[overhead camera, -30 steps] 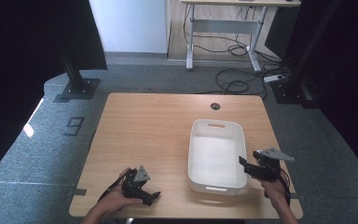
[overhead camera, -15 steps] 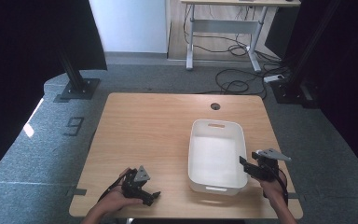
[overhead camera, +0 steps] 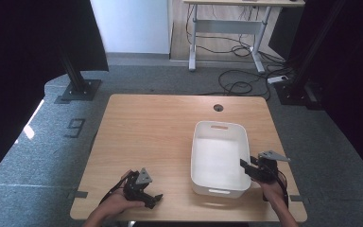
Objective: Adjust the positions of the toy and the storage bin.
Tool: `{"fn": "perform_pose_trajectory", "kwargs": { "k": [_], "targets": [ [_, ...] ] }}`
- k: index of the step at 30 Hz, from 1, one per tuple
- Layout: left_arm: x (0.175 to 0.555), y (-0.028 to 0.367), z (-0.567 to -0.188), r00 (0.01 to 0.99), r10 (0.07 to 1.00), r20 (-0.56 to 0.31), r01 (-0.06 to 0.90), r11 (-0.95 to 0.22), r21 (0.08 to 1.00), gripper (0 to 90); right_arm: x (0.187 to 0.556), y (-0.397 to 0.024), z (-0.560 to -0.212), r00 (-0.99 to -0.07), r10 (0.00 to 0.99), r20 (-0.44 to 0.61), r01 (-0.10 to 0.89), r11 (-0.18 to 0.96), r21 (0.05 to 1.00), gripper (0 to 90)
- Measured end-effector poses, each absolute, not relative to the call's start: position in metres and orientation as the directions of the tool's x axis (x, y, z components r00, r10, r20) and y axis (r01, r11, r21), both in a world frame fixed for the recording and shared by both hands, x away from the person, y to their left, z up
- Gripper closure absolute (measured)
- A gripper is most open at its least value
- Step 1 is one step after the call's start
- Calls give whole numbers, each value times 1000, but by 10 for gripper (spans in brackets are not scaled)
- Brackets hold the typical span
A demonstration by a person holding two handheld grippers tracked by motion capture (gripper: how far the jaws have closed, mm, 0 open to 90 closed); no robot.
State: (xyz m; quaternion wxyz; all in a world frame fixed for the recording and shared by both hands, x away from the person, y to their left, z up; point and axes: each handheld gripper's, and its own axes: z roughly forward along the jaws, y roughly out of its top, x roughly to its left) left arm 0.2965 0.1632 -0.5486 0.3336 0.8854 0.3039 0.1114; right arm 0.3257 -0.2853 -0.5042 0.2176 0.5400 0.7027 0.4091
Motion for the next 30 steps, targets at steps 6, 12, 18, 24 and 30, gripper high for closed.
{"fn": "perform_pose_trajectory", "kwargs": {
  "k": [6, 12, 18, 24, 30],
  "targets": [
    [297, 163, -549, 791, 612, -5, 464, -593, 658, 0, 326, -285, -504, -324, 935, 145, 587, 79, 806, 544],
    [296, 163, -549, 791, 612, -5, 464, -593, 658, 0, 325, -284, -503, -335, 929, 158, 588, 75, 805, 618],
    [297, 163, -549, 791, 612, -5, 464, -593, 658, 0, 326, -284, -503, -328, 928, 179, 599, 58, 798, 629],
    [297, 163, -549, 791, 612, -5, 464, -593, 658, 0, 326, -284, -503, -316, 929, 194, 610, 42, 791, 644],
    [297, 163, -549, 791, 612, -5, 464, -593, 658, 0, 327, -281, -501, -294, 935, 198, 625, 32, 780, 667]
  ]
}}
